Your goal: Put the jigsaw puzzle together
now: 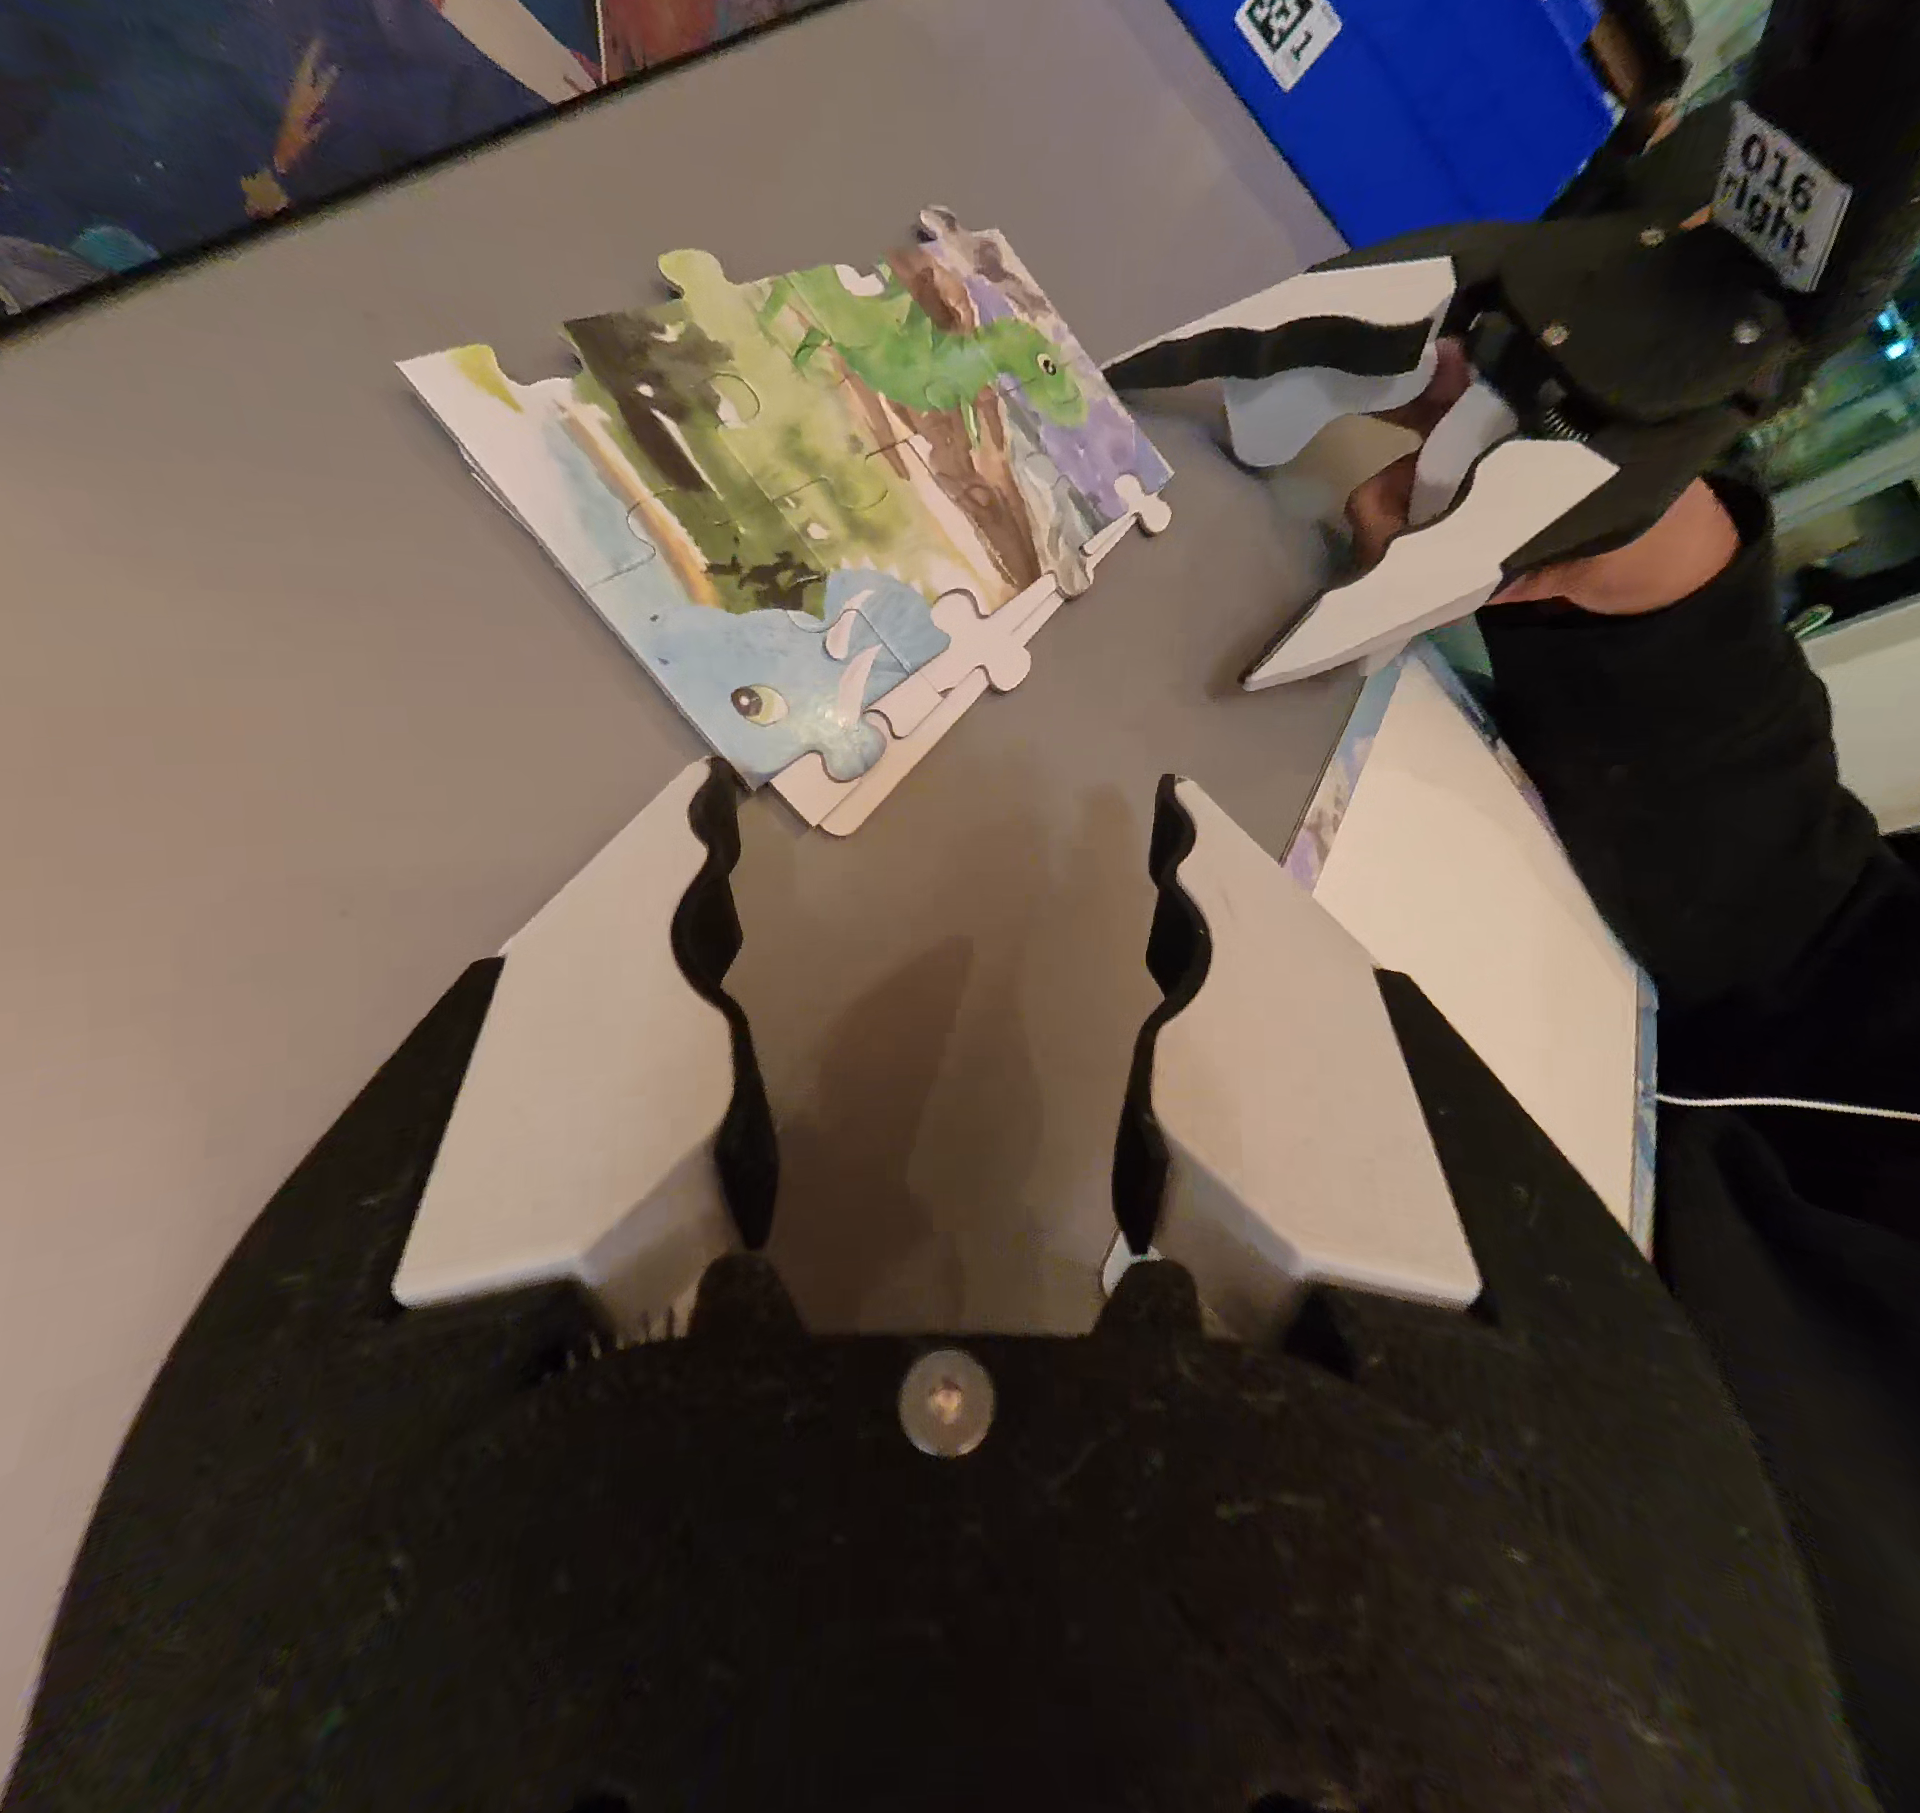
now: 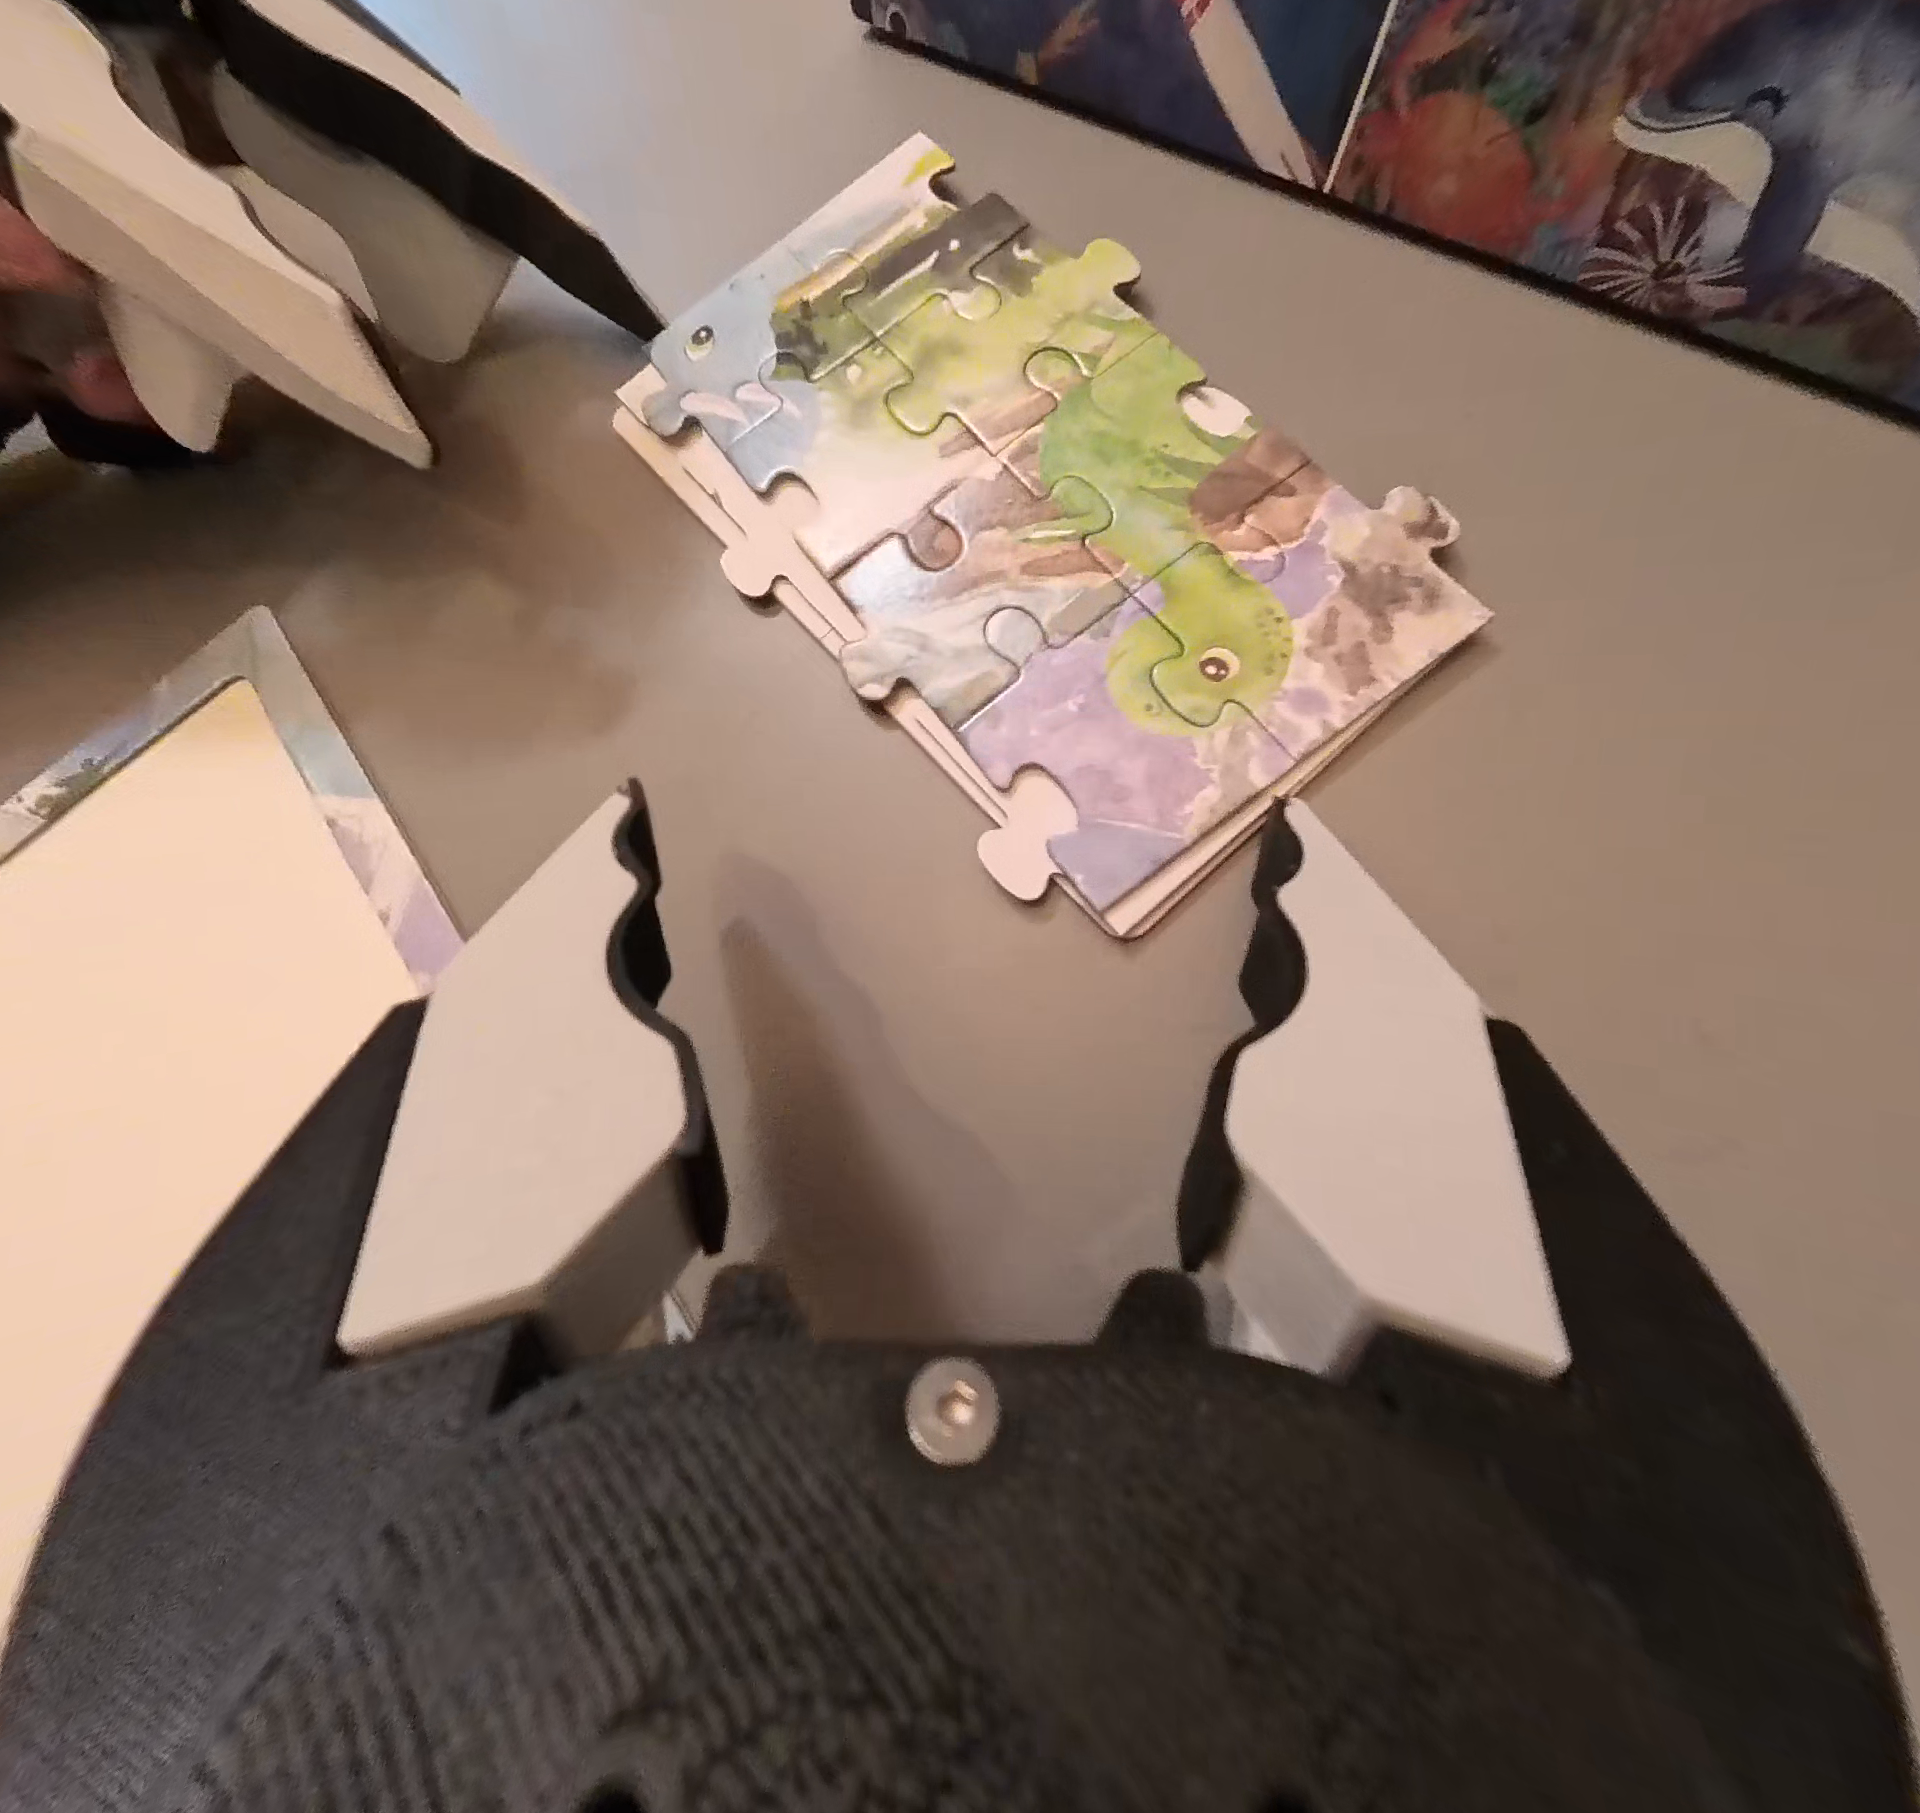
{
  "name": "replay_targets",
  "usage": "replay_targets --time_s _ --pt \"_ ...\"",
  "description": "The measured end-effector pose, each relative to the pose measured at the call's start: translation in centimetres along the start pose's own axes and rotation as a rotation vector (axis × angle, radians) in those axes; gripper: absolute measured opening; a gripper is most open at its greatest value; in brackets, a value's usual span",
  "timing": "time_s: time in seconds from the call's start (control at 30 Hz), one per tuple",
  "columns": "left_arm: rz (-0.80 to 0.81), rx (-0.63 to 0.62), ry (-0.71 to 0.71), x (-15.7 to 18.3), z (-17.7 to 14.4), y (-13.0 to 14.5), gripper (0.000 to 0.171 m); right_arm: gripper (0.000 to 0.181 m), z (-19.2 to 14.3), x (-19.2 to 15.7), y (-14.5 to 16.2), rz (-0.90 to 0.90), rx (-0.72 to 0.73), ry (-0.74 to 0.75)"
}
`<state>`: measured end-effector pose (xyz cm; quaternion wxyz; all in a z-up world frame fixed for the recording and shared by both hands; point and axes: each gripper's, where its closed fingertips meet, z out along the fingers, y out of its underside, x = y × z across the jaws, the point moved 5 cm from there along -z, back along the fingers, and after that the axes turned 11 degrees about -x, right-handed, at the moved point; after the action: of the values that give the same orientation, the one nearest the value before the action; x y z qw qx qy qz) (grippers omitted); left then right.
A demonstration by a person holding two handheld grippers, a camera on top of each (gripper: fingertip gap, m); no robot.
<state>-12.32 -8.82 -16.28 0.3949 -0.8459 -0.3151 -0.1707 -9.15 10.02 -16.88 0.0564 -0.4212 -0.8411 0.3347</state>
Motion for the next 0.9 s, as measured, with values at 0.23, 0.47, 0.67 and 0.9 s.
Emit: replay_targets --time_s 0.23,0.47,0.67,0.9 --pt "-0.016 -0.015 0.024 0.0 -0.2 0.2 0.072 0.111 -1.2 0.7 -0.6 0.223 0.118 -0.201" --pt "-0.017 -0.026 0.021 0.0 -0.2 0.3 0.070 0.119 -2.1 1.0 -1.2 0.362 0.223 -0.378" --pt "-0.024 -0.022 0.024 -0.2 -0.3 0.3 0.066 0.112 -4.3 1.6 -2.4 0.461 0.409 -0.546" --pt "-0.040 -0.011 0.045 -0.5 -0.4 0.3 0.063 0.106 -5.2 1.4 -3.0 0.459 0.481 -0.601"
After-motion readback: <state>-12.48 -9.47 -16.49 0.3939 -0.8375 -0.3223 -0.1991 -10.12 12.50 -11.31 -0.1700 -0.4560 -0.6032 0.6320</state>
